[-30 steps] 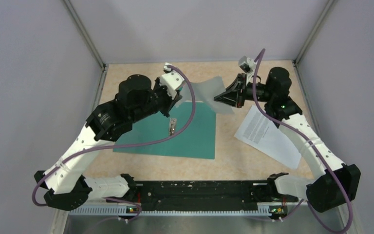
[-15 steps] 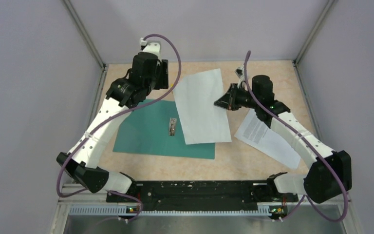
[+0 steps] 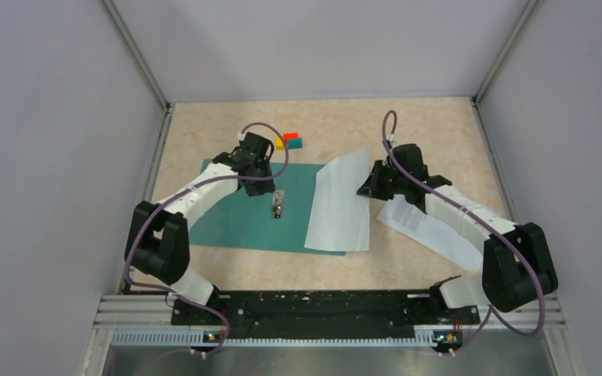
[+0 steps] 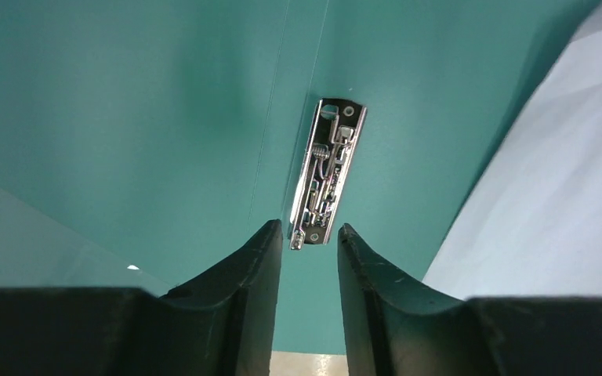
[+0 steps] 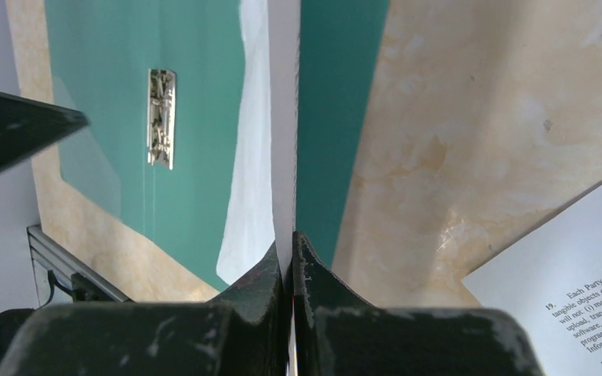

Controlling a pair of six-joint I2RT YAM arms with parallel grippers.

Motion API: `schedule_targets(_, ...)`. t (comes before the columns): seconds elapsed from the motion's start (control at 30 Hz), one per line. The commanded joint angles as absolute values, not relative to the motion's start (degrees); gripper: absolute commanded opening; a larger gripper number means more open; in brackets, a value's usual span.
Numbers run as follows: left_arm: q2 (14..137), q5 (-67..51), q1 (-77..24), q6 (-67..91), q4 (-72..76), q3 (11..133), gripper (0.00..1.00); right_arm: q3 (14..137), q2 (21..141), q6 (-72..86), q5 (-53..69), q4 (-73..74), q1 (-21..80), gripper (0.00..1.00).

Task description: Put the files into the folder

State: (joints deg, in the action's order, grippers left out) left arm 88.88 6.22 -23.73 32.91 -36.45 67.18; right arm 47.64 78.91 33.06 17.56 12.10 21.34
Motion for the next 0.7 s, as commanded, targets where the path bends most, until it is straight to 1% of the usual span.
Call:
schedule_targets(0.0, 91.16, 4.38, -23.97, 37.20, -28.07, 63.88, 0.40, 51.11, 73.43, 32.00, 16.06, 11.62, 21.65, 0.00)
schedule_targets(0.1, 94.19, 3.76, -24.34, 37.20, -26.55, 63.61, 0.45, 53.55, 71.39, 31.91, 14.82, 13.62, 21.64, 0.00)
schedule_targets(0.33, 99.84, 5.66, -26.43, 37.95, -25.98, 63.81, 0.45, 59.94, 65.91, 31.28, 10.77, 19.21, 21.62, 0.00)
schedule_targets(0.5, 101.07, 7.12, -27.47, 39.37, -25.94, 63.12, 0.42, 64.37, 62.79, 30.49, 9.01, 22.56, 21.54, 0.00)
schedule_targets(0.67, 101.46, 7.43, -29.85, 41.77, -25.93, 63.75, 0.34, 67.29, 61.14, 29.65, 8.35, 24.94, 21.55, 0.00)
